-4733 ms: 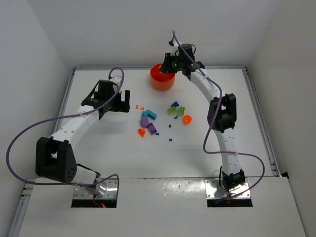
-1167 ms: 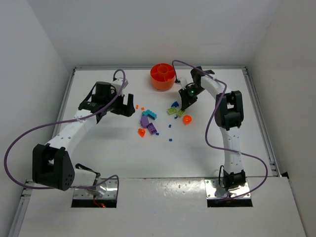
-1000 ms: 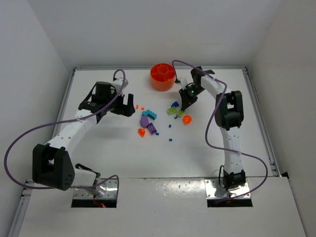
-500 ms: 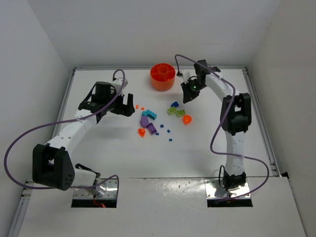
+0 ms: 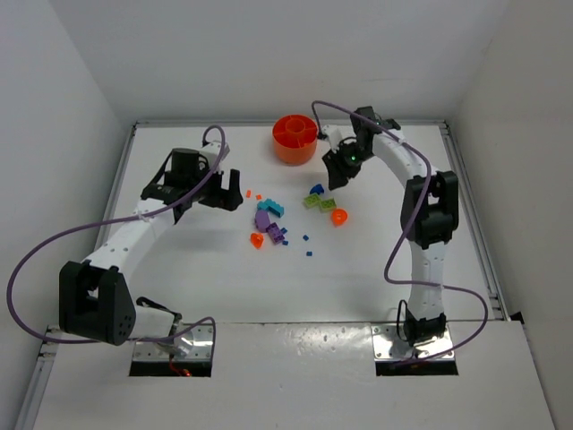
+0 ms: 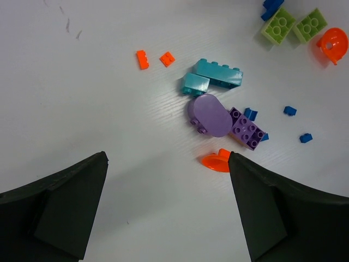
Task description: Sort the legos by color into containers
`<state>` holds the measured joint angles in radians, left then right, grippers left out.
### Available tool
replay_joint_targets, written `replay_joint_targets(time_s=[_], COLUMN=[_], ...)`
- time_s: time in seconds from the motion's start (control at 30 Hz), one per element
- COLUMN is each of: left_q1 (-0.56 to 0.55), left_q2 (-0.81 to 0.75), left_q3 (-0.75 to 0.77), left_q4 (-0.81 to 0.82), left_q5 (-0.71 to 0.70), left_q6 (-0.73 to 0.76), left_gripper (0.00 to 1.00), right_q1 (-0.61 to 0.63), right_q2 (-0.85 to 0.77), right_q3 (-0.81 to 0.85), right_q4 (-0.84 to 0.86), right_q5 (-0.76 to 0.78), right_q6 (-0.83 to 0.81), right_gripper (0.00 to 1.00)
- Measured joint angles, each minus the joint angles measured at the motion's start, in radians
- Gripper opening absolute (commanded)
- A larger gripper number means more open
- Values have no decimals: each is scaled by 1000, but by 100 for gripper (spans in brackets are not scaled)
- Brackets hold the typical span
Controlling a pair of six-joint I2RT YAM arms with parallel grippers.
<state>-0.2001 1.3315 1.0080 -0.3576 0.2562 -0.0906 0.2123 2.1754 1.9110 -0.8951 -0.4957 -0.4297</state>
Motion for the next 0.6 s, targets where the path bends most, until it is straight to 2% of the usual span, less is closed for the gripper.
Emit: replay_joint_targets(time_s=[0.1,0.27,0.43,0.6], left_q1=[0,0,0,0], left_q2=[0,0,0,0], left_q3=[0,0,-1,-9], left_q4=[0,0,1,0], left_q5=[11,15,18,18], left_q6=[0,0,0,0], left_gripper=[99,99,99,99], right_q1=[-2,-7,-7,-7], right_q2=[0,1,1,3], right_q3=[-120,-158,-242,-246], right_q4=[-21,-44,24,46], right_q5=[-5,-19,-28,-29], right_q6=[-96,-197,-206,-186], right_gripper=[51,51,55,58])
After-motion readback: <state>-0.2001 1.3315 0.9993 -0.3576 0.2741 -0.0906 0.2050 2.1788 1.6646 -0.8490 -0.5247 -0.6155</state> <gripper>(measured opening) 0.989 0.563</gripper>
